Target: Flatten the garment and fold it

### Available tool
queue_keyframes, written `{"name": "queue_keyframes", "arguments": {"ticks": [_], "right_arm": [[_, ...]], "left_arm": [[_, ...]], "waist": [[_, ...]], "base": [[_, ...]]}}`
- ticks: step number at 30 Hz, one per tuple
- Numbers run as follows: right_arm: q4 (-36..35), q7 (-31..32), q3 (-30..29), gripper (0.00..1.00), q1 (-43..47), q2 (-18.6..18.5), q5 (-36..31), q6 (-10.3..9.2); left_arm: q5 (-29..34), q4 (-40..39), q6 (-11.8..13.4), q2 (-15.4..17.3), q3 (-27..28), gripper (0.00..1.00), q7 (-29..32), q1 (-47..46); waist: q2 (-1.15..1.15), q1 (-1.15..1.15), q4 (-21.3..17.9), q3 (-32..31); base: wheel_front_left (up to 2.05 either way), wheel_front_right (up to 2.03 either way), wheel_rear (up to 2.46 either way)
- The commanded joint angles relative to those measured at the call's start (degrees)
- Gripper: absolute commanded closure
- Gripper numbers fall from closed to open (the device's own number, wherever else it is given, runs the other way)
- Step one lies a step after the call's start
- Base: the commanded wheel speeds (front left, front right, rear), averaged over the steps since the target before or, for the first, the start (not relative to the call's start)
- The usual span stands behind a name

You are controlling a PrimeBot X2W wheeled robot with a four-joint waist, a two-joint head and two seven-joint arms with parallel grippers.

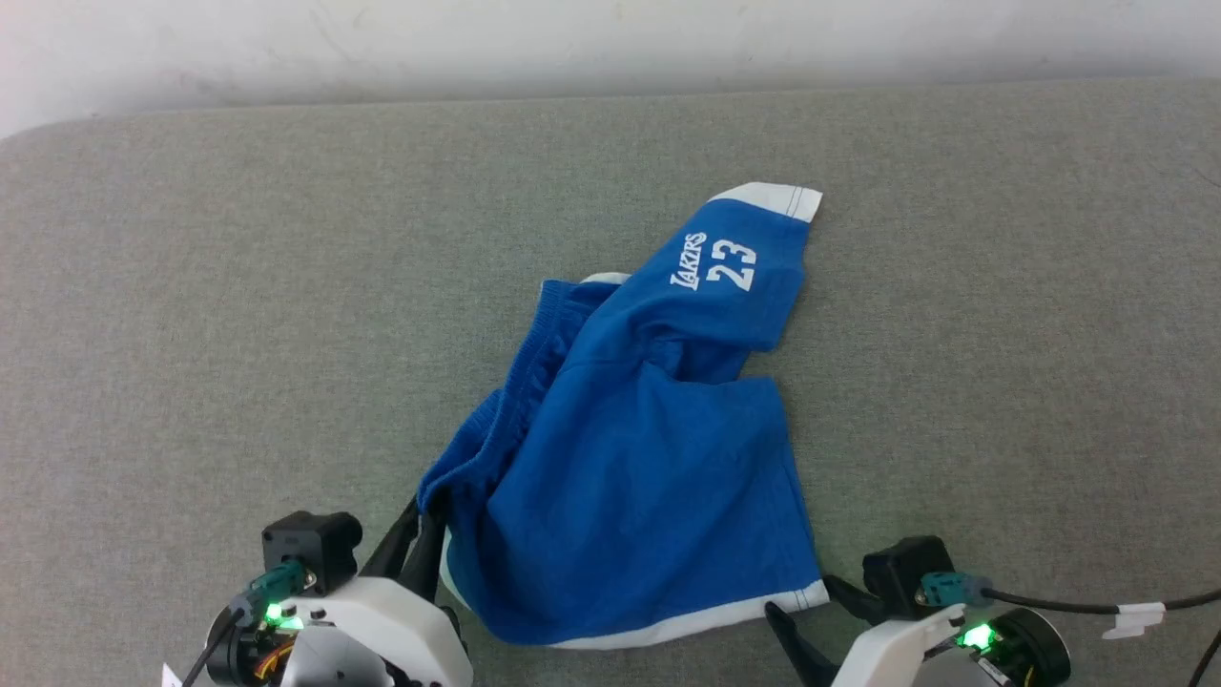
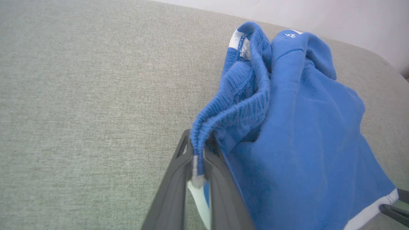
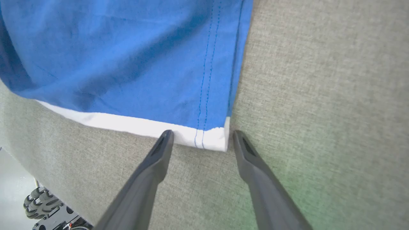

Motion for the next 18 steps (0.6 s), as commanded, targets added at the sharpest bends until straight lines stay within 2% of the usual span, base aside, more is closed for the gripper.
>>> {"name": "queue_keyframes", "arguments": {"ticks": [1,2,3,4,5,7,11,18], "right_arm": [[1.46,0.7,0.6,0.0,-0.73,-0.21,0.37,-0.04],[1.92,0.97,0.85,0.0,-0.98,-0.33,0.33,-0.04],[2.34,1.05,0.87,0.18,-1.2,-0.28,0.44,-0.04],[2.82,1.3,0.74,0.52,-1.34,-0.16,0.57,-0.04],[3.26,1.68,0.78,0.64,-1.45,-0.08,0.67,-0.04],[3.6,1.8,0.46,1.0,-1.69,0.18,0.76,-0.04],[3.53,0.98,-0.82,1.0,-2.14,0.74,0.35,-0.04],[0.76,-6.04,-6.07,1.0,-2.98,2.32,0.65,-0.04]], "left_arm": [[-0.02,0.24,-0.13,-0.03,-0.12,1.0,-0.25,-1.27],[-0.04,0.28,-0.12,-0.01,-0.17,1.0,-0.23,-1.34],[-0.06,0.34,-0.11,0.01,-0.24,1.0,-0.19,-1.42],[-0.08,0.39,-0.11,0.01,-0.32,1.0,-0.15,-1.5],[-0.15,0.44,-0.12,-0.01,-0.4,1.0,-0.12,-1.59],[-0.3,0.53,-0.13,-0.01,-0.48,1.0,-0.11,-1.73],[-0.51,0.72,0.02,0.1,-0.43,1.0,-0.17,-1.72],[-2.28,0.03,0.28,-0.65,0.56,1.0,-1.94,-1.12]], "waist": [[0.0,0.0,0.06,0.11],[0.0,0.0,0.09,0.2],[0.0,0.0,0.14,0.27],[0.0,0.0,0.19,0.33],[0.0,0.0,0.26,0.39],[0.0,0.0,0.34,0.49],[0.0,0.0,0.31,0.42],[0.0,0.0,-0.59,-0.82]], "base": [[0.0,0.0,0.0],[0.0,0.0,0.0],[0.0,0.0,0.0],[0.0,0.0,0.0],[0.0,0.0,0.0],[0.0,0.0,0.0],[0.0,0.0,0.0],[0.0,0.0,0.0]]}}
